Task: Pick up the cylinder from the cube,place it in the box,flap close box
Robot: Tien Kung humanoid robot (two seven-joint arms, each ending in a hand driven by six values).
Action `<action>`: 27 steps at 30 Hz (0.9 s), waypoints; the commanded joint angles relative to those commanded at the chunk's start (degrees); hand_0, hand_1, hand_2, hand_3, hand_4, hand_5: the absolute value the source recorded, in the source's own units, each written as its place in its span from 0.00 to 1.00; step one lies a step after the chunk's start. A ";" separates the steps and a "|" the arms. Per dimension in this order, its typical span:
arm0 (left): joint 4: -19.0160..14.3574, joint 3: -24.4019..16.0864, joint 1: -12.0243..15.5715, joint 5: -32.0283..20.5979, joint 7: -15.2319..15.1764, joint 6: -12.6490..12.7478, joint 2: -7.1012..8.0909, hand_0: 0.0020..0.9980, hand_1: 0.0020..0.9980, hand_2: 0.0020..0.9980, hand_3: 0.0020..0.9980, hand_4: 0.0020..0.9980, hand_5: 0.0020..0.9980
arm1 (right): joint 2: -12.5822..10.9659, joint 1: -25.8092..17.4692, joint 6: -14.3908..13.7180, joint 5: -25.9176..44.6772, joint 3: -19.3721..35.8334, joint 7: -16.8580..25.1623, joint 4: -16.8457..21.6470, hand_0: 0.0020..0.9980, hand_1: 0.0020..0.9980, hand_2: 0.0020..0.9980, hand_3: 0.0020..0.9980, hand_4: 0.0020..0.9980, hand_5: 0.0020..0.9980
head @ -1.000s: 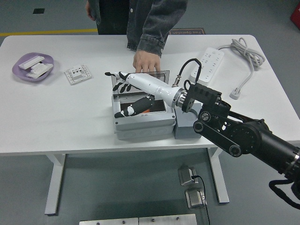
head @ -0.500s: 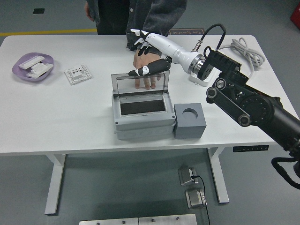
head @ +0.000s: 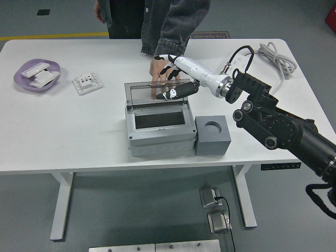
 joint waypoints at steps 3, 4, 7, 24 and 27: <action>0.00 -0.05 0.07 -0.03 0.02 0.06 -0.10 0.90 0.80 0.86 0.93 0.92 0.75 | -0.59 -0.55 -0.12 -0.31 -0.59 -0.16 1.72 0.63 0.57 0.67 0.92 1.00 0.43; 0.00 -0.04 0.09 -0.06 0.00 0.06 -0.13 0.90 0.80 0.86 0.93 0.92 0.75 | -0.80 -0.75 -0.13 -0.38 -0.78 -0.23 2.20 0.63 0.57 0.67 0.92 1.00 0.44; 0.00 -0.02 0.15 -0.17 -0.03 0.07 -0.21 0.90 0.80 0.86 0.93 0.92 0.75 | -1.35 -1.30 -0.14 -0.69 -1.33 -0.44 3.30 0.63 0.57 0.67 0.92 1.00 0.44; 0.00 -0.01 0.60 -0.80 -0.13 0.19 -0.80 0.89 0.80 0.86 0.93 0.92 0.75 | -5.73 -6.77 1.37 -8.27 -1.68 -5.73 18.00 0.62 0.56 0.67 0.91 0.98 0.45; 0.00 -0.05 0.61 -0.80 -0.16 0.18 -0.84 0.89 0.80 0.86 0.93 0.92 0.75 | -5.96 -7.34 1.70 -9.02 -1.53 -6.37 19.45 0.62 0.56 0.67 0.91 0.98 0.45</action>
